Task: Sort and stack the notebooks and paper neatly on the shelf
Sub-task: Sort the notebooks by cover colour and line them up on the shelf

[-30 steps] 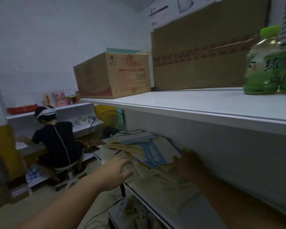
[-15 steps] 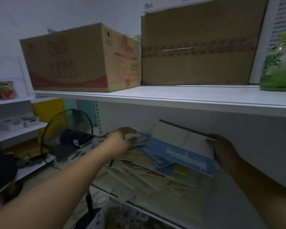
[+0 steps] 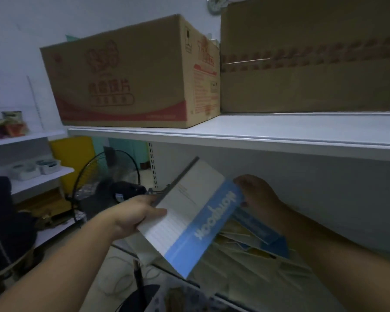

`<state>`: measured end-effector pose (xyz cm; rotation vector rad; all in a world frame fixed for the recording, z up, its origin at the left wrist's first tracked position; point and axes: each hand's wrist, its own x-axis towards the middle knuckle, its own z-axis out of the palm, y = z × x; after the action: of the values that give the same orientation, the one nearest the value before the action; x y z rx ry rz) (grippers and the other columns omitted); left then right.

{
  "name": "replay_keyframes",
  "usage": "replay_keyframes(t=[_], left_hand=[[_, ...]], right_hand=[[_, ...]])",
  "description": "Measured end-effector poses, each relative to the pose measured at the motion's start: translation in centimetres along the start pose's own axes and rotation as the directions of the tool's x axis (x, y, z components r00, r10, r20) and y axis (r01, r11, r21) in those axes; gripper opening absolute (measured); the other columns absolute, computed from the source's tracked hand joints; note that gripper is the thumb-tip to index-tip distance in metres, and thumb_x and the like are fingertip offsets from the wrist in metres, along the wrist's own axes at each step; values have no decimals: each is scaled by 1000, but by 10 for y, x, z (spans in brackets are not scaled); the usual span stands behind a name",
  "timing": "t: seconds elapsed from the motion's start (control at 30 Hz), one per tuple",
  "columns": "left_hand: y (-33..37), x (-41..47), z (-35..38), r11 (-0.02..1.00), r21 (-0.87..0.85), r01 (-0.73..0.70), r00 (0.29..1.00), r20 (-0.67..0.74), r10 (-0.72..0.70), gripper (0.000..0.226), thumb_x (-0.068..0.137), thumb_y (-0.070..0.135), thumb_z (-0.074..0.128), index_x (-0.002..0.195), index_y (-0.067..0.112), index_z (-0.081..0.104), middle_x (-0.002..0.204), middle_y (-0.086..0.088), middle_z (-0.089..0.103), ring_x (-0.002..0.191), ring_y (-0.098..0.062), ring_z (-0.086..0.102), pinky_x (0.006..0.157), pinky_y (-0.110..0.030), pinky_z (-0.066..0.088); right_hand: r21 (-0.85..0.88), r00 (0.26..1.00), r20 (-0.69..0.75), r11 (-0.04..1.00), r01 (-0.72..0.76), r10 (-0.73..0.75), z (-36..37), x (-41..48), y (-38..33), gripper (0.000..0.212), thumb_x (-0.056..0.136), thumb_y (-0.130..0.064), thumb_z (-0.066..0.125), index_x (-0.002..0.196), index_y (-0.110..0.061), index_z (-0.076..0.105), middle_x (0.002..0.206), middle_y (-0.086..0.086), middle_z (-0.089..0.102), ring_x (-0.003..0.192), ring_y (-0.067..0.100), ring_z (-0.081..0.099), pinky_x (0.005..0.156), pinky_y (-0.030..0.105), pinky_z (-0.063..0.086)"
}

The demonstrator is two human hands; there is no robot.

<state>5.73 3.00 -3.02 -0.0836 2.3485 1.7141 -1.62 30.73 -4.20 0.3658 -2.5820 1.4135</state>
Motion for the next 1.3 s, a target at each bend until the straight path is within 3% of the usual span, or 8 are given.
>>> replay_keyframes(t=[0.33,0.47,0.63,0.8,0.93,1.07,1.13,1.3], left_hand=[[-38,10,-73,918,-394,-39,950,-301,-89,48,92,-5,48,132,23,44,120,-14,61,102,-39,60,70,-44,51],[-45,20,-90,932,-359,49,942,-294,-162,34,88,-6,44,115,13,54,99,-19,62,84,-37,59,63,-41,51],[-43,47,-115,953,-292,80,963,-223,-149,15,83,2,52,94,5,62,90,-21,59,78,-34,53,64,-35,41],[-47,79,-118,928,-370,47,999,26,-40,33,92,27,55,113,3,66,111,-22,68,102,-38,64,86,-41,49],[-59,95,-121,937,-349,16,985,165,45,29,92,7,51,120,7,59,106,-16,71,91,-31,70,74,-35,55],[-71,109,-139,913,-407,-10,982,166,85,36,91,-3,47,119,19,58,105,-14,72,96,-34,66,81,-42,52],[-76,118,-150,885,-465,2,982,166,86,39,92,-2,46,117,24,58,109,-15,70,101,-35,63,83,-44,51],[-85,127,-167,868,-496,2,983,159,88,36,93,0,42,110,24,62,102,-13,68,88,-29,62,69,-37,49]], right_hand=[[-381,827,560,869,316,-55,81,24,-3,69,88,-55,52,146,-26,29,154,-5,25,141,15,25,114,31,23],[-380,883,460,878,291,-93,76,24,-3,39,95,-42,47,123,-19,59,126,2,60,118,20,54,99,32,42],[-352,845,-150,826,440,-513,73,16,-4,64,92,-55,24,104,-10,69,94,9,71,86,18,65,78,18,45],[-621,627,133,428,656,-768,114,13,-28,42,78,-47,48,111,-24,62,99,-2,73,91,8,59,72,24,54],[-459,668,286,514,725,-687,159,3,-44,43,95,-46,41,112,-18,69,119,0,67,106,16,60,86,26,51],[-508,985,128,846,162,-111,166,-8,-50,92,74,-83,31,147,-28,28,154,-15,21,143,6,17,115,24,8],[-621,972,157,782,-42,177,167,-8,-56,89,79,-76,36,150,-26,16,157,-12,10,145,8,8,117,35,-5],[-690,942,133,711,-136,310,171,-9,-77,56,95,-54,37,143,-25,36,154,-4,28,141,17,26,118,39,12]])
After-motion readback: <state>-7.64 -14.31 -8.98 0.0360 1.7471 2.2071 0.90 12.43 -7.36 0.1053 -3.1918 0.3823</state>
